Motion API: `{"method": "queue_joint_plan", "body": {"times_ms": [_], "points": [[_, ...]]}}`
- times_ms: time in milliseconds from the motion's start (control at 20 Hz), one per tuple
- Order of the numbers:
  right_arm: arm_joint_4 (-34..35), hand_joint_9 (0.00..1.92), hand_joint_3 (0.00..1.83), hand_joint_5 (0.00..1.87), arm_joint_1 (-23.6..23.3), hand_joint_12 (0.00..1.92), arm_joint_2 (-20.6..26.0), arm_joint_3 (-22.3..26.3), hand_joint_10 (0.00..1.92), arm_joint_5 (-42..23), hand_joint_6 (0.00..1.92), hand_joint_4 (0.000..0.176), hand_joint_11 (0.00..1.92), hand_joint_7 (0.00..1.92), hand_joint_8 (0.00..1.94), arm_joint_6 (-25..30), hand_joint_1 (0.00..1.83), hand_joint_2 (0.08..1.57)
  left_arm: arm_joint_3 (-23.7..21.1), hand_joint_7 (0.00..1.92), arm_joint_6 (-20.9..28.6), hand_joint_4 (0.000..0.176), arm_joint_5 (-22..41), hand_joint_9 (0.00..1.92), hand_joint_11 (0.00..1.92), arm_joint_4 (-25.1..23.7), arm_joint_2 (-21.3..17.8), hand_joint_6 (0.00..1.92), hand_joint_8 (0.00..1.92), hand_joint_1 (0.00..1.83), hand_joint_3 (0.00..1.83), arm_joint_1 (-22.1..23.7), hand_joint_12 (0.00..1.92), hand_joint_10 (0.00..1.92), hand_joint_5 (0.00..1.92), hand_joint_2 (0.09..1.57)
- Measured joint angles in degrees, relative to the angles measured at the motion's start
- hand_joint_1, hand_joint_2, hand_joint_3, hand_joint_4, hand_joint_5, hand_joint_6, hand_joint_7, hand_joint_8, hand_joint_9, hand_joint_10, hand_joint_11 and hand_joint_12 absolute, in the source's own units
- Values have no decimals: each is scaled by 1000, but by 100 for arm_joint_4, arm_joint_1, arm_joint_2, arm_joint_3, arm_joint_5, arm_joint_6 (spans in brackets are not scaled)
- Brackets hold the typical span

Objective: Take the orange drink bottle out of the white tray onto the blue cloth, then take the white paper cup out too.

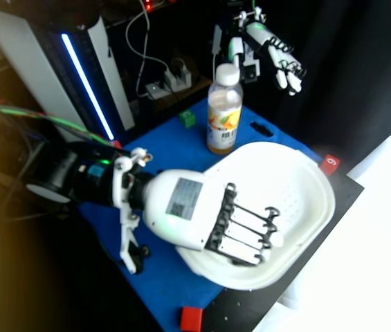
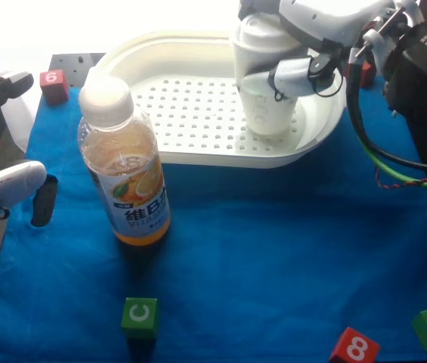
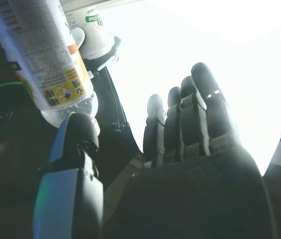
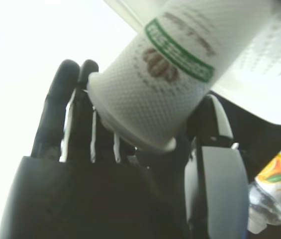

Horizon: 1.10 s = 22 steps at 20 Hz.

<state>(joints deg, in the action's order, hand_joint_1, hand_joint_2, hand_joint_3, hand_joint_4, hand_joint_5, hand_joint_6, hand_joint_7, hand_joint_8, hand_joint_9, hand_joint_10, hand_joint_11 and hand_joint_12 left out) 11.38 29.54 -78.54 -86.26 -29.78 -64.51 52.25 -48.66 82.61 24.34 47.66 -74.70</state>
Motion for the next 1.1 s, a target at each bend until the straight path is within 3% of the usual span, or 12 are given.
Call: {"method": "queue_joint_plan", "body": {"times_ms": [50, 100, 200, 300, 350, 500, 600, 750, 850, 900, 1050, 1100], "points": [[-2, 642, 4, 532, 0, 1921, 31, 48, 1823, 24, 1651, 0, 795, 382, 1521, 9, 878, 1360, 0, 183, 0, 40, -4, 252, 0, 13, 7, 2, 4, 520, 0, 0, 1107, 11, 211, 1222], [-9, 645, 0, 294, 0, 1921, 59, 70, 1813, 28, 1426, 0, 800, 385, 1513, 9, 924, 1256, 0, 182, 2, 74, -9, 269, 0, 22, 11, 5, 2, 516, 0, 0, 1242, 16, 175, 1216], [-7, 638, 0, 241, 0, 1921, 153, 181, 1809, 28, 1357, 0, 789, 377, 1503, 7, 934, 1231, 2, 180, 0, 84, -4, 273, 0, 55, 11, 2, 1, 522, 0, 0, 1317, 15, 161, 1209], [-70, 586, 5, 538, 4, 1921, 319, 372, 1816, 35, 1616, 0, 726, 371, 1481, -2, 912, 1346, 2, 167, 2, 70, -7, 262, 0, 61, 11, 0, 0, 546, 0, 0, 1325, 9, 149, 1216], [-98, 648, 0, 261, 7, 1921, 439, 520, 1668, 11, 1354, 0, 712, 459, 1280, -7, 883, 1228, 2, 165, 2, 83, -4, 278, 0, 55, 11, 2, 2, 532, 0, 0, 1404, 13, 156, 1217], [-345, 621, 0, 272, 7, 1921, 946, 1117, 1785, -435, 1305, 0, 753, 423, 1336, -7, 856, 1205, 2, 162, 2, 67, -2, 276, 0, 61, 11, 7, 0, 586, 2, 0, 1321, 9, 182, 1224], [-632, 455, 0, 227, 7, 1921, 1349, 1631, 1777, -931, 1381, 0, 565, 329, 1412, -2, 818, 1211, 0, 170, 0, 109, -9, 281, 0, 74, 11, 2, 1, 495, 0, 0, 1387, 9, 182, 1200], [-1167, 324, 1, 167, 116, 1921, 1895, 2332, 1677, -1578, 1431, 0, 307, 306, 1413, 186, 789, 1220, 0, 176, 4, 103, 35, 278, 0, 85, 11, 1, 3, 475, 0, 0, 1392, 7, 178, 1201], [-1486, 356, 0, 209, 442, 1921, 2129, 2586, 1733, -2048, 1389, 0, 403, 323, 1418, 667, 885, 1213, 0, 173, 2, 89, 46, 271, 0, 114, 11, 0, 3, 488, 1, -7, 1267, 11, 177, 1204], [-1600, 324, 0, 254, 699, 1921, 2223, 2658, 1706, -2179, 1294, 0, 362, 336, 1357, 1021, 857, 1207, 0, 174, 2, 65, 92, 279, 0, 138, 11, 1, 2, 492, 6, -42, 1245, 14, 179, 1217], [-1685, 318, 8, 186, 1152, 1921, 2396, 2855, 1816, -2280, 1289, 0, 423, 285, 1433, 1209, 798, 1233, 0, 168, 4, 42, 122, 319, 0, 190, 11, 4, 9, 472, 1, -55, 1374, 25, 166, 1217], [-1700, 321, 6, 163, 1248, 1921, 2404, 2883, 1828, -2367, 1312, 0, 340, 308, 1516, 1215, 741, 1233, 0, 168, 4, 54, 129, 330, 0, 190, 11, 2, 6, 453, 0, -55, 1437, 26, 154, 1208]]}}
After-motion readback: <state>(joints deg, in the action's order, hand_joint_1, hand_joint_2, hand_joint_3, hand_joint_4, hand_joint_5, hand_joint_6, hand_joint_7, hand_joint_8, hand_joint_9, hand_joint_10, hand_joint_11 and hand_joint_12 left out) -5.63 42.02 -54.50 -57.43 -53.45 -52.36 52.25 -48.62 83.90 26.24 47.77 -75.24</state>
